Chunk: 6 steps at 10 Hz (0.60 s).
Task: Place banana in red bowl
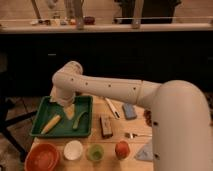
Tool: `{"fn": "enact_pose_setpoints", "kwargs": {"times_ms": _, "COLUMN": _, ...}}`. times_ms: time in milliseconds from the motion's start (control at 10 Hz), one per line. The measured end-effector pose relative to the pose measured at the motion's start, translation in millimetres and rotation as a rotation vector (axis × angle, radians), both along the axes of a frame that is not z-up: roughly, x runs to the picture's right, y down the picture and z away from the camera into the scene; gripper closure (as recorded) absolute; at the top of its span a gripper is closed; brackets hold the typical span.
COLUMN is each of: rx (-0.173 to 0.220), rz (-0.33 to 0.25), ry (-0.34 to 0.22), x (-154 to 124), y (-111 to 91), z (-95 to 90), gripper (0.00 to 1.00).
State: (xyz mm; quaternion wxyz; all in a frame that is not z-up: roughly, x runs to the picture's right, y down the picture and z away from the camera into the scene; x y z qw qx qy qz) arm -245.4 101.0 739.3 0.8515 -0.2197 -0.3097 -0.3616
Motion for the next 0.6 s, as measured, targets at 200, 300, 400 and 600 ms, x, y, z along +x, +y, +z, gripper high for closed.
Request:
{"fn": "enact_pose_setpoints", "kwargs": {"times_ms": 200, "rx": -0.035, "rz": -0.023, "ry": -0.054, "x": -31.9, "y": 13.1, "z": 12.4, "gripper": 0.2}}
{"fn": "enact_pose_setpoints", "kwargs": {"times_ms": 300, "rx": -0.044, "rz": -0.036, "ry": -0.063, "x": -40.8, "y": 18.9, "z": 18.6, "gripper": 0.2}}
{"fn": "enact_pose_setpoints", "kwargs": {"times_ms": 400, "rx": -0.055, "rz": -0.057, "ry": -0.069, "x": -51.9, "y": 26.7, "z": 25.9, "gripper": 0.2}}
{"fn": "enact_pose_setpoints", "kwargs": {"times_ms": 600, "rx": -0.075, "rz": -0.093, "ry": -0.067, "x": -61.8, "y": 38.0, "z": 39.3, "gripper": 0.2}}
